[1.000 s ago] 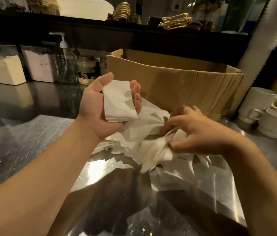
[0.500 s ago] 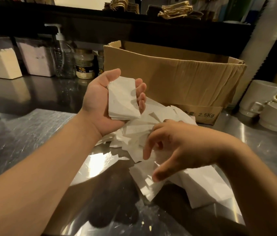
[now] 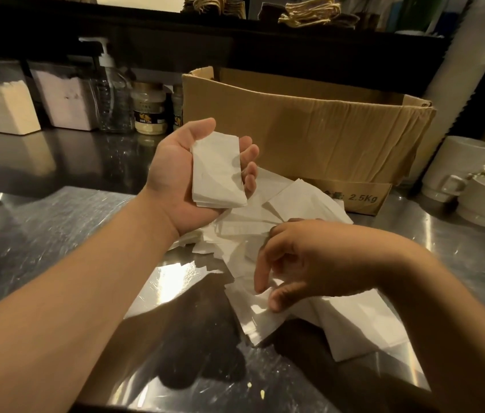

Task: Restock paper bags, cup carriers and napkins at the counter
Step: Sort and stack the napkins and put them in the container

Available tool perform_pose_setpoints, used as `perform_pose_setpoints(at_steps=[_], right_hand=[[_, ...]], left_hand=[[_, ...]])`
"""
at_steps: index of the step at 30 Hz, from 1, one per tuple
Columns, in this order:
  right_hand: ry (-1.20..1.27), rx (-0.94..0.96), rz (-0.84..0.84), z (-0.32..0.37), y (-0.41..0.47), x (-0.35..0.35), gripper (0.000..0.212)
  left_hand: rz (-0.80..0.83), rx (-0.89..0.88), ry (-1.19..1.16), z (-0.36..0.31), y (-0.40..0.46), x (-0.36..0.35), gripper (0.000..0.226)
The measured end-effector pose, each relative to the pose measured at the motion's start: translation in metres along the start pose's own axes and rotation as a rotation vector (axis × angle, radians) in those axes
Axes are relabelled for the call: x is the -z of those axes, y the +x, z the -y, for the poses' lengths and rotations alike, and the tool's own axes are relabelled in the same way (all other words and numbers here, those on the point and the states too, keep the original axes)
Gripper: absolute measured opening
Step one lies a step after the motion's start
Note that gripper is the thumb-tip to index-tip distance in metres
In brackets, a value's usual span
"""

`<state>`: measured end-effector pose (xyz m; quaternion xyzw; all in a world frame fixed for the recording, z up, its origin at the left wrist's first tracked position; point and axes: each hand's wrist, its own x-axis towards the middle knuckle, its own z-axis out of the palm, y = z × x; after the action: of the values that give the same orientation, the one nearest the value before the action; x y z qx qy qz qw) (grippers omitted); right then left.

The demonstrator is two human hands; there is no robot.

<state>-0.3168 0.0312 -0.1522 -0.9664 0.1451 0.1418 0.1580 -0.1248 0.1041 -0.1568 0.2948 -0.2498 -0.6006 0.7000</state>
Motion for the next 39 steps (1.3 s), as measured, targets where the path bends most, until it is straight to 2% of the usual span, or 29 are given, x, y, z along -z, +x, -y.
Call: perform_pose_setpoints(at_steps=[5, 10, 17, 21, 25, 30, 33, 36, 39], right_hand=[[0.024, -0.051, -0.001, 0.003, 0.001, -0.005, 0.044], [-0.107, -0.053, -0.045, 0.008, 0.005, -0.013, 0.052], [-0.122, -0.011, -0.068, 0.010, 0.000, -0.009, 0.031], [-0.148, 0.018, -0.120, 0.013, 0.004, -0.013, 0.029], [-0.114, 0.053, -0.164, 0.014, 0.005, -0.015, 0.013], [-0.059, 0.043, -0.238, 0.010, 0.003, -0.012, 0.011], [0.080, 0.091, -0.379, 0.008, 0.000, -0.006, 0.005], [0.304, 0.135, -0.525, 0.002, -0.003, 0.000, 0.007], [0.659, 0.246, -0.597, -0.001, -0.004, 0.003, 0.008]], left_hand=[[-0.005, 0.009, 0.000, 0.000, 0.001, 0.000, 0.066], [-0.012, 0.017, -0.003, 0.000, 0.002, 0.001, 0.067], [-0.029, 0.018, 0.000, 0.001, 0.002, 0.001, 0.063], [-0.023, 0.029, 0.008, 0.001, 0.003, 0.003, 0.061], [-0.025, 0.041, 0.009, 0.001, 0.003, 0.003, 0.060], [-0.034, 0.056, 0.041, 0.002, 0.002, 0.002, 0.065], [-0.039, 0.064, 0.069, 0.003, 0.001, 0.001, 0.067], [-0.035, 0.060, 0.090, 0.003, 0.000, 0.001, 0.064], [-0.024, 0.057, 0.123, 0.003, 0.000, 0.001, 0.057]])
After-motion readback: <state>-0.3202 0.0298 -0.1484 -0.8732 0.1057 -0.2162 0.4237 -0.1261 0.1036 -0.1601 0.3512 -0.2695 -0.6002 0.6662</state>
